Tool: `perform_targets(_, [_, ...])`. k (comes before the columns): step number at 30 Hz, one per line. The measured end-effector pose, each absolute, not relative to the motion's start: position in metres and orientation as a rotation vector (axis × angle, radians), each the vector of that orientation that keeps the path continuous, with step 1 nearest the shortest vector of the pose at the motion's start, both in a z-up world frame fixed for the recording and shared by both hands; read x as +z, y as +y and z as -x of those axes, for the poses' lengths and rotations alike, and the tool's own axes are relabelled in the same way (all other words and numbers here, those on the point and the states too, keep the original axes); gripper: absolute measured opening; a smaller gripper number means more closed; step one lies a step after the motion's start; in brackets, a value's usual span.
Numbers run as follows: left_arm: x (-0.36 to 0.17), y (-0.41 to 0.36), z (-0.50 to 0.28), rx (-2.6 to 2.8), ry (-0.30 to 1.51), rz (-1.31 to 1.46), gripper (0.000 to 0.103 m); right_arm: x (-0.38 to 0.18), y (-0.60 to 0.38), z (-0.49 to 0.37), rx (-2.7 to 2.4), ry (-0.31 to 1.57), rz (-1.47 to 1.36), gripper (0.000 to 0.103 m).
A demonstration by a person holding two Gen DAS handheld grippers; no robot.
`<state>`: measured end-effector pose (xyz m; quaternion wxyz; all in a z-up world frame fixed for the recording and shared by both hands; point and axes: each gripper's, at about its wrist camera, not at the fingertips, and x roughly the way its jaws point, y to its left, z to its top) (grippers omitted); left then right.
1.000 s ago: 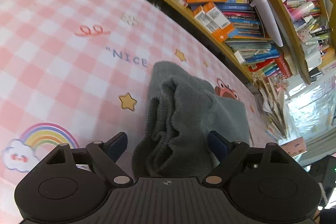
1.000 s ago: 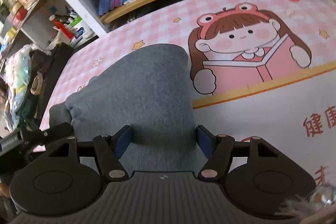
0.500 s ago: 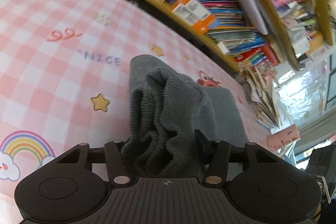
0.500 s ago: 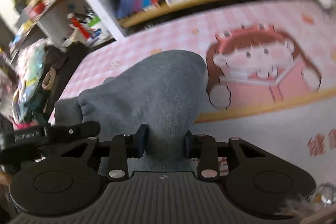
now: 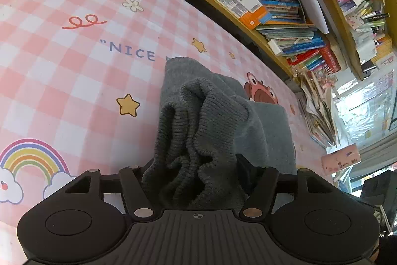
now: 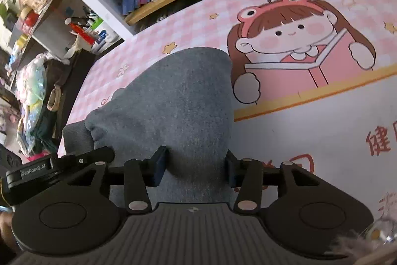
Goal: Fold clothes
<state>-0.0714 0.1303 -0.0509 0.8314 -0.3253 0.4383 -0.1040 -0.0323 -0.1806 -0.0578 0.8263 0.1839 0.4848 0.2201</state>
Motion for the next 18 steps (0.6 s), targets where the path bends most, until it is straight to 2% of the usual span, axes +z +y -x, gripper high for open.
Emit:
perform_targets(6, [-0.059,0.13,0.068,-0.212,0.939,0.718,0.066,-0.07,-0.181,0.028,0.451,1.054,-0.448,0.052])
perform_targets(13, [-0.049,0.125,0.072,-0.215,0.924,0.674,0.058,-0.061,-0.177,0.035,0.476,1.018,-0.406,0.036])
perform_targets(18, [-0.039,0.122,0.078,-0.241,0.902,0.649,0.057,-0.049,-0.174,0.048,0.481,0.975,-0.365,0.034])
